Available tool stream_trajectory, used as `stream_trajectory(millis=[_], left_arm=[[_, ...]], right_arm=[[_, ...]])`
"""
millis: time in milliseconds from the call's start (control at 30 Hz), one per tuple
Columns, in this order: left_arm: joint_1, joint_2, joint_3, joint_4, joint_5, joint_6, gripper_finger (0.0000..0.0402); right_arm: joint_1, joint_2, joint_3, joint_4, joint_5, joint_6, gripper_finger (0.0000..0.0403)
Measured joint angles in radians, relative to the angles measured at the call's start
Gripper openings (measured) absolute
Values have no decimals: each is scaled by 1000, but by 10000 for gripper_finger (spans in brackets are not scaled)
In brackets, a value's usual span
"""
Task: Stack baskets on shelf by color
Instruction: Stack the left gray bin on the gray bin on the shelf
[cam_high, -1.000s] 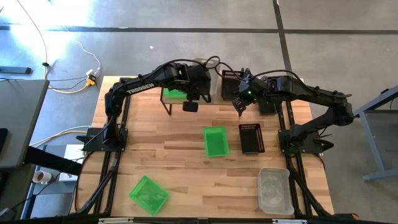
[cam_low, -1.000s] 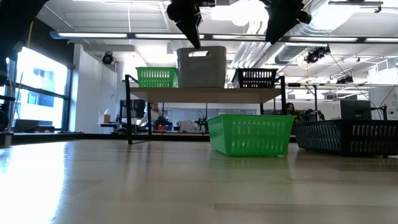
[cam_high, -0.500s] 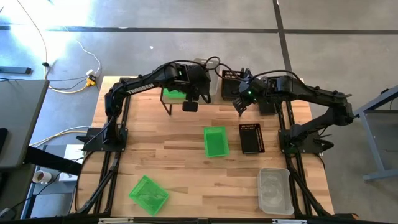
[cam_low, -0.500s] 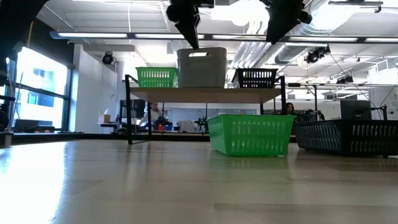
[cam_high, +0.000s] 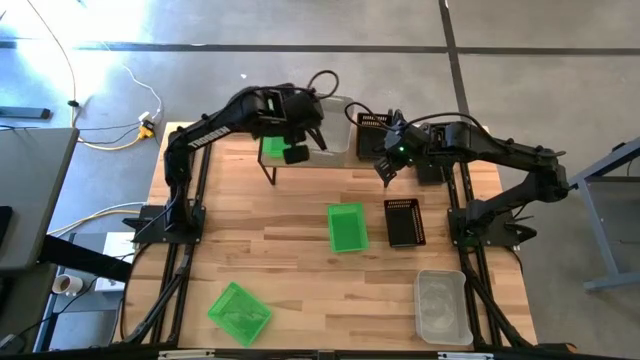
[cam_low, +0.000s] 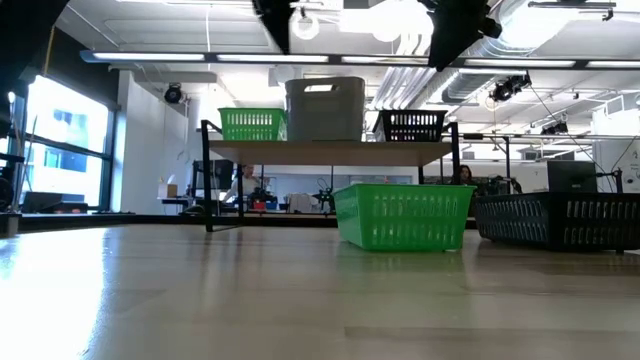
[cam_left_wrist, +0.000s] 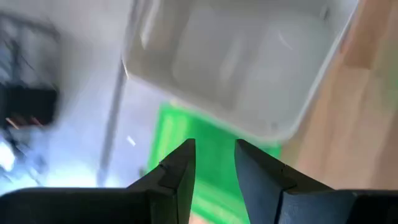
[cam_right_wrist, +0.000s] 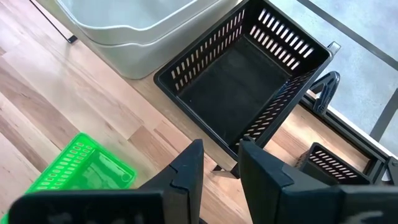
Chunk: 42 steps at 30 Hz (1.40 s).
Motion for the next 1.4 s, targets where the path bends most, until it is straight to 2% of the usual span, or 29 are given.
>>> stream_trajectory(millis=[200,433,700,933,1400], left_arm=[[73,0,-8,-14,123,-167,104],[129,17,-9,-14,151,-334,104],[163,23,-8,-15,229,-551,104],[162,91,-8,-14,267,-556,104],[156,99,-7,-7,307,-588,103]], right_arm=[[0,0,0,-3,1,-32,87],[-1,0,0,-4,2,-109,87],[-1,0,0,-3,2,-169,87],[-14,0,0,-3,1,-192,87],[-22,0,0,-3,0,-236,87]])
